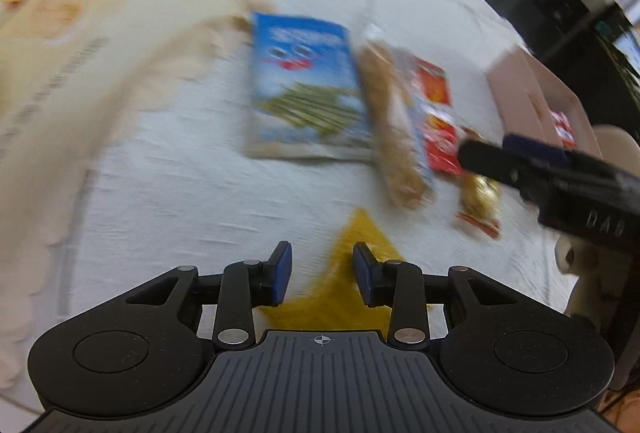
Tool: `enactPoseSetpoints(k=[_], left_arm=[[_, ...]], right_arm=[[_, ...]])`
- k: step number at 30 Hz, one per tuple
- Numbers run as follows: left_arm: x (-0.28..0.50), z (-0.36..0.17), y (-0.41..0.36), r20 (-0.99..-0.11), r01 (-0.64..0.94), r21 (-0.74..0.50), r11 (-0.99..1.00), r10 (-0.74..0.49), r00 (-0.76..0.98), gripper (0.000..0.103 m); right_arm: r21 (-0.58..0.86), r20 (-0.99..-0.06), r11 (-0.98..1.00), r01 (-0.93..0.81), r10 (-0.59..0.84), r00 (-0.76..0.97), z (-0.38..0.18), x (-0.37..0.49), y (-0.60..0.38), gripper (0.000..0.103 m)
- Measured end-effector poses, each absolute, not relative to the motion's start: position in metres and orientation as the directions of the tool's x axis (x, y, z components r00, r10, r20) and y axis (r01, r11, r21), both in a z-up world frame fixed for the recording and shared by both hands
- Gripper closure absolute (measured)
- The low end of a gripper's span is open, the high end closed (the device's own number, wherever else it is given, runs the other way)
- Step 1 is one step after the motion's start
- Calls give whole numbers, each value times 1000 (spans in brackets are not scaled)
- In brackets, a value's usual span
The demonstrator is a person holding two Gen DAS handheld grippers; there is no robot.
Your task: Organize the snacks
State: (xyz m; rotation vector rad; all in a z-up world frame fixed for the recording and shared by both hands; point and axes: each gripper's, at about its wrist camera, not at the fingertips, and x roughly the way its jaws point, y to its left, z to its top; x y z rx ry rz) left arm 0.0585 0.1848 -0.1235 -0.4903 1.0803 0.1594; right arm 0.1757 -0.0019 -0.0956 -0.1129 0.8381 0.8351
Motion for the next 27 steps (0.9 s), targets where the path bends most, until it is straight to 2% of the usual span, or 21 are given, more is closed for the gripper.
enactPoseSetpoints(k=[2, 5, 7, 9, 11, 12, 13, 15, 17, 20, 21, 22, 24, 25, 26, 27], left_arm=[[50, -116, 197, -861, -390, -324, 862, -98, 499, 65], [41, -112, 208, -838, -399, -356, 845, -99, 537, 65], [34, -114, 213, -832, -394, -375, 839, -116, 543, 65], [30, -119, 218, -829, -393, -391, 833, -132, 544, 65], [27, -125, 223, -825, -402, -413, 817, -149, 545, 65], [25, -127, 225, -823, -410, -423, 808, -153, 547, 65], [23, -128, 227, -821, -415, -429, 802, -156, 549, 65], [18, -131, 229, -815, -418, -442, 794, -162, 556, 65], [15, -132, 229, -808, -420, -461, 781, -174, 563, 65], [20, -130, 225, -782, -391, -498, 774, -206, 588, 65], [24, -128, 221, -774, -373, -504, 779, -216, 595, 65], [27, -126, 218, -770, -358, -504, 786, -221, 599, 65], [31, -120, 210, -767, -328, -495, 804, -228, 600, 65], [33, -118, 206, -769, -315, -488, 814, -229, 597, 65], [35, -117, 203, -773, -299, -477, 826, -233, 591, 65], [35, -116, 200, -779, -287, -466, 837, -234, 582, 65]], right_arm=[[250, -679, 637, -729, 652, 337, -87, 181, 25, 19], [376, -673, 564, -735, 712, 202, -87, 203, 74, 15], [404, -729, 604, -687, 666, 157, -100, 222, 109, 15], [268, -820, 708, -654, 524, 230, -115, 226, 136, 16], [113, -866, 758, -643, 392, 310, -122, 220, 149, 30], [55, -874, 753, -656, 354, 332, -120, 214, 149, 31], [10, -863, 747, -665, 342, 371, -114, 208, 142, 31], [-62, -753, 775, -629, 377, 539, -97, 193, 109, 30], [-52, -694, 797, -602, 405, 596, -88, 195, 79, 22], [43, -693, 809, -587, 447, 566, -95, 224, 50, 19], [56, -714, 833, -550, 419, 561, -102, 240, 44, 19], [51, -733, 854, -518, 384, 561, -108, 251, 42, 20], [43, -748, 870, -491, 354, 561, -121, 267, 42, 29], [47, -757, 866, -498, 356, 548, -126, 270, 44, 39], [55, -768, 857, -512, 364, 527, -132, 274, 50, 45], [68, -782, 839, -541, 382, 494, -137, 277, 58, 45]])
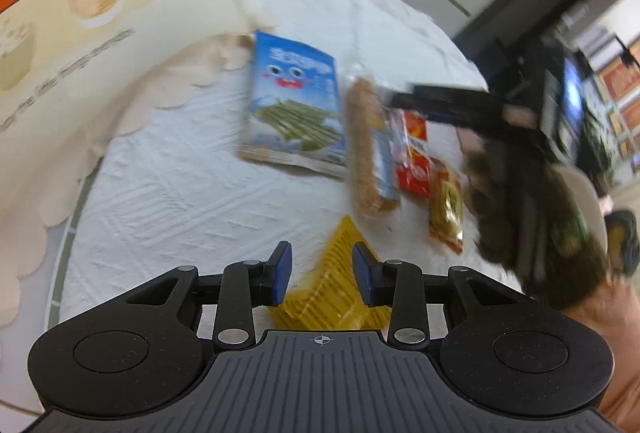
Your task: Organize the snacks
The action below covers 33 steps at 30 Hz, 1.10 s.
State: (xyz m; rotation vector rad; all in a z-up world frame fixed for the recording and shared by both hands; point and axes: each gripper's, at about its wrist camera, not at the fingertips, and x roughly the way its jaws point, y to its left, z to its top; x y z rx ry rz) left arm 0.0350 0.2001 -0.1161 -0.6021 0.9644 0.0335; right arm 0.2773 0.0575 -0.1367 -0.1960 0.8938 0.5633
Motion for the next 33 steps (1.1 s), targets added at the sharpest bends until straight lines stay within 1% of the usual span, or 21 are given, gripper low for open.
enactPoseSetpoints(k=[1, 2, 3, 4, 7, 9, 11, 12, 13, 15, 17, 21, 24, 25, 26, 27, 28, 29, 30, 32, 33], left_arm=[[36, -116, 197, -788, -281, -450, 848, -229, 572, 65], [36, -116, 195, -800, -282, -431, 857, -219, 559, 65], [36, -116, 194, -809, -284, -418, 863, -212, 548, 65], [35, -116, 194, -815, -285, -411, 866, -209, 541, 65], [36, -121, 189, -831, -288, -396, 872, -207, 516, 65], [38, -127, 181, -840, -280, -395, 875, -221, 496, 65], [40, -129, 169, -832, -270, -423, 865, -252, 494, 65], [41, -129, 160, -829, -262, -435, 861, -269, 490, 64], [41, -129, 151, -830, -252, -433, 866, -274, 485, 65], [42, -127, 130, -835, -225, -418, 880, -274, 477, 65], [44, -126, 112, -840, -224, -400, 889, -258, 478, 65], [50, -123, 86, -856, -277, -332, 902, -164, 491, 64], [56, -120, 65, -871, -225, -292, 930, -161, 464, 63], [57, -121, 53, -885, -191, -253, 948, -147, 442, 63], [58, -121, 44, -891, -164, -219, 962, -129, 435, 57], [59, -122, 36, -898, -145, -194, 970, -116, 425, 53], [61, -125, 29, -904, -131, -179, 975, -110, 412, 50], [63, -126, 24, -907, -124, -170, 978, -106, 407, 47], [67, -128, 19, -909, -117, -160, 980, -100, 404, 45], [73, -131, 12, -910, -115, -165, 979, -106, 401, 43], [76, -132, 11, -906, -125, -183, 975, -117, 406, 43]], right_arm=[[69, -795, 823, -563, 387, 468, -141, 280, 65, 43], [45, -794, 822, -567, 374, 480, -144, 279, 71, 44], [19, -789, 821, -571, 363, 495, -145, 276, 77, 49], [18, -790, 806, -592, 374, 485, -143, 271, 81, 68], [56, -799, 761, -646, 423, 429, -135, 255, 76, 78], [106, -814, 750, -653, 443, 376, -133, 243, 59, 80], [155, -824, 746, -648, 459, 331, -130, 231, 35, 81], [169, -824, 746, -645, 466, 322, -127, 224, 22, 81], [180, -823, 748, -639, 471, 319, -123, 216, 7, 84], [206, -817, 752, -626, 484, 313, -113, 204, -24, 85], [238, -812, 752, -615, 501, 299, -107, 194, -54, 90], [217, -808, 783, -582, 479, 343, -103, 178, -108, 90], [200, -801, 817, -541, 455, 390, -105, 170, -148, 85], [185, -793, 826, -532, 445, 415, -105, 168, -160, 81], [165, -788, 835, -524, 431, 439, -104, 166, -170, 67], [148, -780, 843, -516, 421, 463, -104, 164, -179, 56], [139, -770, 850, -508, 415, 484, -104, 161, -187, 34], [135, -759, 856, -500, 413, 503, -104, 158, -193, 28], [136, -755, 857, -496, 414, 508, -105, 157, -196, 28], [121, -759, 857, -501, 405, 510, -110, 154, -197, 28], [78, -757, 860, -505, 381, 531, -112, 151, -197, 28]])
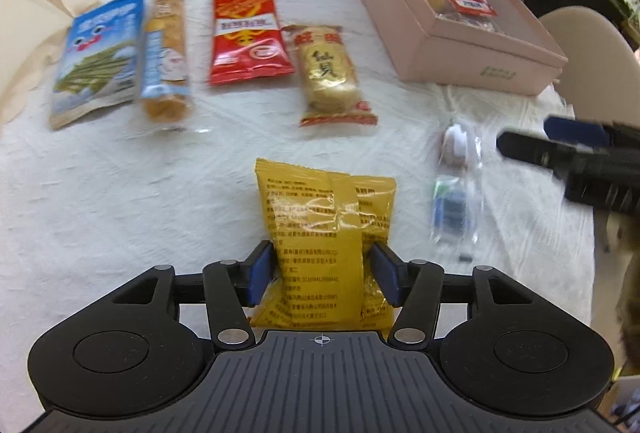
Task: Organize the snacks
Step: 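Grasp the clear round-snack packet with the right tool while the left tool holds the chip bag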
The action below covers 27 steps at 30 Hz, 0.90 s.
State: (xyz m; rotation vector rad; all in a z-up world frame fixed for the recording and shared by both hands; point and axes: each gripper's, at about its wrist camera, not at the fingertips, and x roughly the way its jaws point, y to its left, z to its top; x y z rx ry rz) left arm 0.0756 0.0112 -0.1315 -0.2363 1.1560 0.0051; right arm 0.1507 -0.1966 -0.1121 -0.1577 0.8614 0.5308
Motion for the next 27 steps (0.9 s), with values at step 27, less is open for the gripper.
enactPoseSetpoints(k=[27], left_arm=[[38, -127, 0, -869, -217, -248, 944, -118, 480, 55]], right_arm=[[94, -768, 916, -390, 315, 557, -131, 141, -249, 28]])
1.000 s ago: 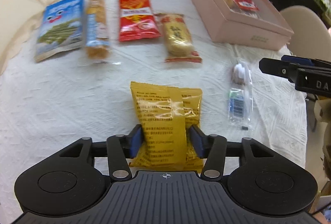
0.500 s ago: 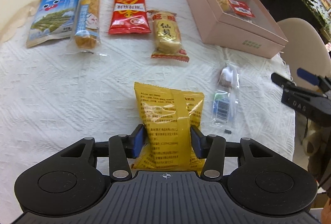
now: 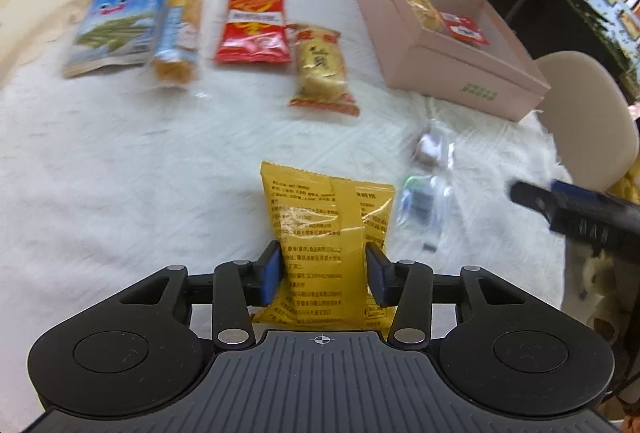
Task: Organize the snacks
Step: 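Grasp the clear round-snack packet with the right tool while the left tool holds the chip bag, then carry the chip bag and clear packet over the pink box and release both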
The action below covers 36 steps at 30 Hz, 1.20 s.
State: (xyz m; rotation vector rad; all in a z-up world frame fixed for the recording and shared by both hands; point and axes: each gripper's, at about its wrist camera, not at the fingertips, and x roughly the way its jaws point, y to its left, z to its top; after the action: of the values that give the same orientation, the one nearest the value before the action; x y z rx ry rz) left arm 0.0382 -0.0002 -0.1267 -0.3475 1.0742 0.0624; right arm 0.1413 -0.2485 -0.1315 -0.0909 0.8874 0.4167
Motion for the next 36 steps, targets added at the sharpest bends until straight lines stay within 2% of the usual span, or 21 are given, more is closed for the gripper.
enactPoseSetpoints(k=[3, 7, 9, 10, 11, 16, 20, 25, 28, 31, 33, 35, 36], left_arm=[[29, -122, 1, -875, -238, -249, 939, -113, 470, 55], [23, -115, -2, -874, -241, -253, 937, -114, 473, 55], [21, -109, -5, -869, -230, -261, 938, -124, 479, 55], [20, -106, -6, -866, -223, -264, 938, -129, 484, 55], [20, -104, -8, -863, -219, -269, 938, -134, 487, 55], [27, -101, -16, -853, -186, -307, 933, -184, 488, 55], [27, -107, -18, -855, -198, -337, 921, -211, 474, 55], [20, -108, -15, -868, -228, -329, 916, -198, 456, 55], [15, -104, -13, -878, -233, -294, 927, -165, 450, 55], [13, -103, -11, -883, -242, -280, 929, -151, 445, 55], [11, -101, -11, -884, -239, -274, 932, -146, 444, 55], [11, -99, -13, -883, -236, -270, 934, -143, 448, 55], [11, -98, -13, -881, -234, -272, 933, -144, 451, 55]], right_arm=[[190, -769, 882, -432, 406, 493, -132, 148, -205, 28], [134, -814, 854, -503, 384, 436, -151, 160, -152, 29], [99, -813, 852, -514, 367, 452, -150, 158, -147, 37], [98, -815, 844, -527, 371, 445, -148, 155, -148, 48], [106, -819, 835, -540, 381, 429, -146, 154, -152, 50], [83, -832, 814, -574, 374, 410, -146, 147, -199, 50], [-9, -832, 835, -551, 299, 468, -147, 142, -232, 49], [226, -810, 843, -488, 441, 387, -139, 158, -234, 49], [290, -799, 843, -453, 474, 370, -142, 163, -204, 49], [257, -806, 850, -460, 451, 384, -151, 166, -168, 45], [162, -805, 844, -512, 413, 425, -151, 158, -151, 45], [114, -807, 831, -544, 397, 438, -149, 151, -146, 63], [120, -805, 823, -555, 408, 431, -146, 148, -149, 67]])
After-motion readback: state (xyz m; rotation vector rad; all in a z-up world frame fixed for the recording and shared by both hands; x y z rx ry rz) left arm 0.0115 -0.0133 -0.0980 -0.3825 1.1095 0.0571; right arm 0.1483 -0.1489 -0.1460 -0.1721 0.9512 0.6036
